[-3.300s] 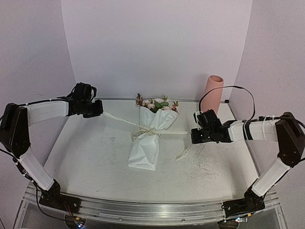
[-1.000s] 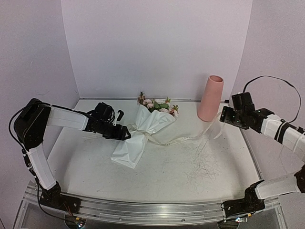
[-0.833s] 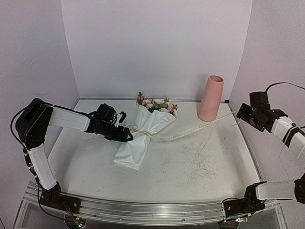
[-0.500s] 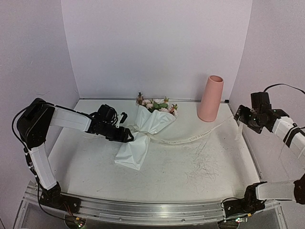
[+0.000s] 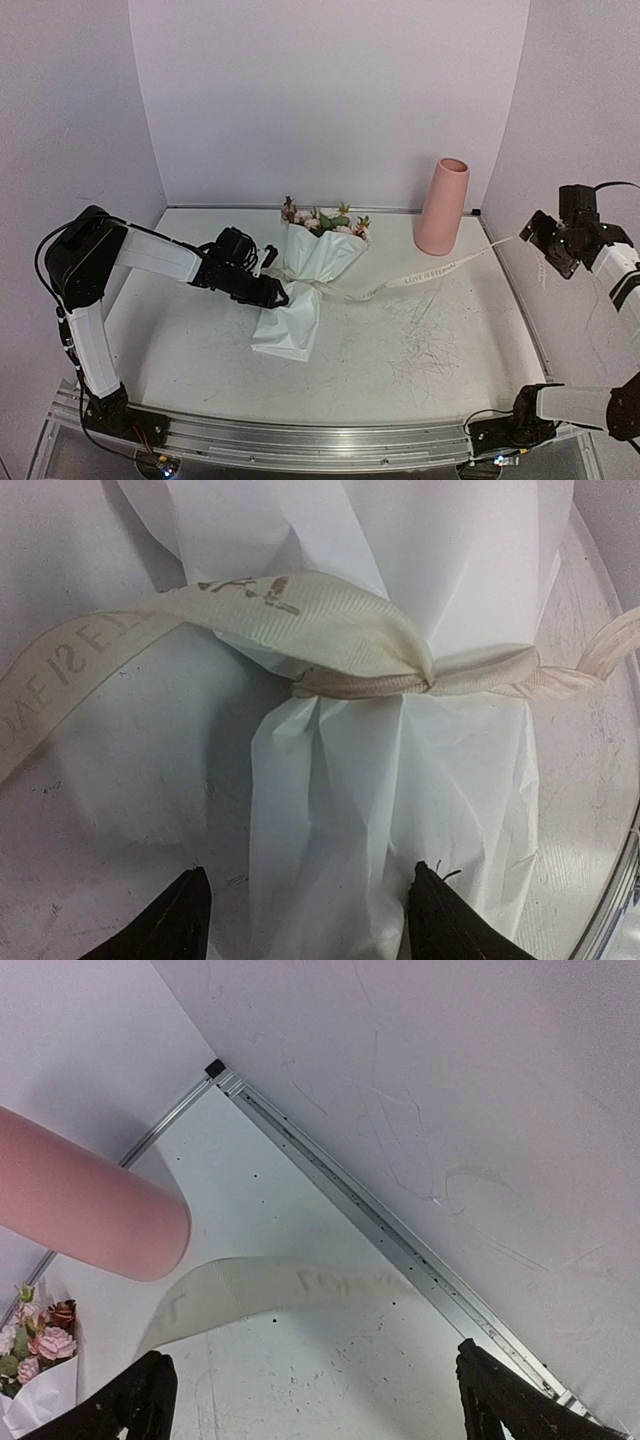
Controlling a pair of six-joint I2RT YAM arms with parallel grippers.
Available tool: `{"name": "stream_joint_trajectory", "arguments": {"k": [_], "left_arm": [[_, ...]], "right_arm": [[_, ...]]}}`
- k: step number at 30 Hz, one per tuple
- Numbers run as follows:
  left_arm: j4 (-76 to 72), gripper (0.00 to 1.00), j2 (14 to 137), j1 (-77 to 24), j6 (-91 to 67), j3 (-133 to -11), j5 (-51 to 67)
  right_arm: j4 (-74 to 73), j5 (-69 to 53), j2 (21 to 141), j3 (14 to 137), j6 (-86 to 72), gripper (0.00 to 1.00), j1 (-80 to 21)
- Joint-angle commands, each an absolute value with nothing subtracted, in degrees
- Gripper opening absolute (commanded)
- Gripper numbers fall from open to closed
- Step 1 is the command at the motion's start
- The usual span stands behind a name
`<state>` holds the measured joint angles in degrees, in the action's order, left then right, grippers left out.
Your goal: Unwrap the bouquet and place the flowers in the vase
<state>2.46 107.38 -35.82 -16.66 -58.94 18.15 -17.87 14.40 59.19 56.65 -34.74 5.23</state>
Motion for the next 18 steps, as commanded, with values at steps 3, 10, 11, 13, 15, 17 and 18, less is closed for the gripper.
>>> {"name": "stream_joint_trajectory", "arguments": {"k": [3,10,11,13,15,17,18], "left_arm": [[2.72,0.68,109.28,-36.25,-17.31,-60.33,16.66],[2.72,0.67,109.81,-37.08,-17.53,-60.53,16.68],[2.63,0.67,109.7,-37.36,-17.39,-60.64,17.01],[2.53,0.67,109.39,-38.07,-17.23,-60.99,18.1],[2.49,0.67,109.04,-38.94,-17.43,-61.43,19.15],[2.45,0.65,108.57,-39.78,-17.72,-61.73,20.07],[2.46,0.65,108.22,-40.14,-17.91,-61.75,20.26]], "right_arm": [[-20.19,13.53,55.47,61.37,-36.42,0.98,5.45],[-20.92,15.67,52.33,64.75,-36.02,0.98,5.45],[-20.23,13.58,52.3,64.65,-34.77,0.98,5.45],[-16.76,5.88,52.74,63.36,-30.85,0.97,5.45],[-12.67,-7.35,53.59,60.89,-27.0,0.92,5.44],[-8.17,-16.15,54.52,57.32,-25.69,0.82,5.39],[-5.74,-20.68,55.07,55.48,-25.29,0.76,5.28]]}}
